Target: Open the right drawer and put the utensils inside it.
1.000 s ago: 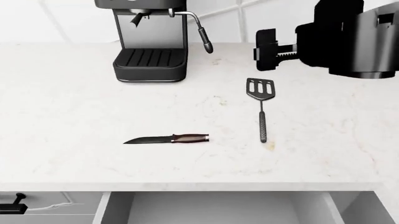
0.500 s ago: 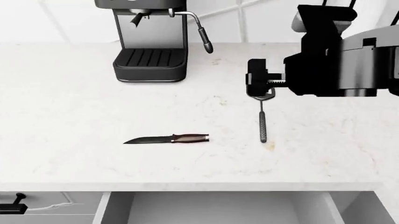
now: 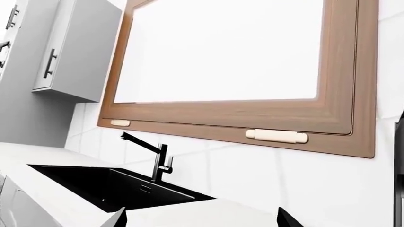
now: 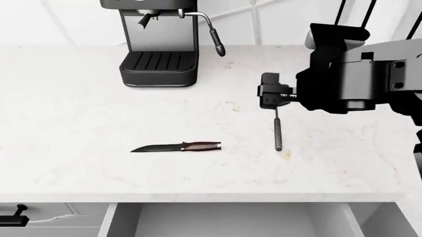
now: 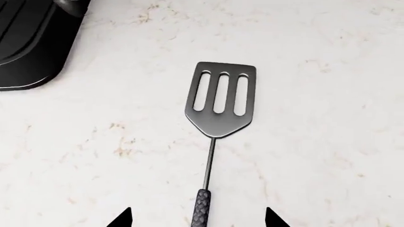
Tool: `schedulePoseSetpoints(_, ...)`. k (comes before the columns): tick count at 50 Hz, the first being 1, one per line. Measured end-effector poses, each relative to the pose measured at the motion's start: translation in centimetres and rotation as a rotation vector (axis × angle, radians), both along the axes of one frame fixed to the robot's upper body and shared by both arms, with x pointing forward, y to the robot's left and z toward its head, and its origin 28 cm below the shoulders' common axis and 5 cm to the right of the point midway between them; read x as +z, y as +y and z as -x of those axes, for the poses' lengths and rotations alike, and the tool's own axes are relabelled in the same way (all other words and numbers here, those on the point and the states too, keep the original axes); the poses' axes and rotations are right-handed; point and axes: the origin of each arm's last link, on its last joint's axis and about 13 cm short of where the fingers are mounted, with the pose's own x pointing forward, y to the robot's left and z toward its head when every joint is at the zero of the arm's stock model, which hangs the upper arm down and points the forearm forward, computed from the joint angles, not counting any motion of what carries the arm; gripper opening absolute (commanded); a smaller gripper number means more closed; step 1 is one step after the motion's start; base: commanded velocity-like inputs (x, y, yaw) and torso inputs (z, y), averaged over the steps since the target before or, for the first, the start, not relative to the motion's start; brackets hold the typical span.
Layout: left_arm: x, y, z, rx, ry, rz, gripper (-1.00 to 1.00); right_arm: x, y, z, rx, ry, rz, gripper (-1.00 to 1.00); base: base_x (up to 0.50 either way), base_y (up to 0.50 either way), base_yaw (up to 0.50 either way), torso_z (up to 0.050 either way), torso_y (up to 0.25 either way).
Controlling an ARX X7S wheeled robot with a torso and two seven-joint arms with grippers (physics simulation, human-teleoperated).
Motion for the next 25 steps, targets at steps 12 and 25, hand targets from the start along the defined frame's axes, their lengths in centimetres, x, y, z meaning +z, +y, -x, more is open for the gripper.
schedulePoseSetpoints(12, 0.0, 0.1, 0.1, 0.003, 0.0, 0.0, 1.0, -0.9, 1.0, -1.0, -0.02, 0.019, 0.011, 1.0, 0.0, 0.0, 0.0, 0.0, 0.0)
schedulePoseSetpoints(25, 0.0, 0.1, 0.1, 0.006, -0.002, 0.0, 1.0, -2.4, 1.6, -1.5, -0.025, 0.056, 0.035, 1.0, 0.0, 0.0, 0.0, 0.0, 0.0)
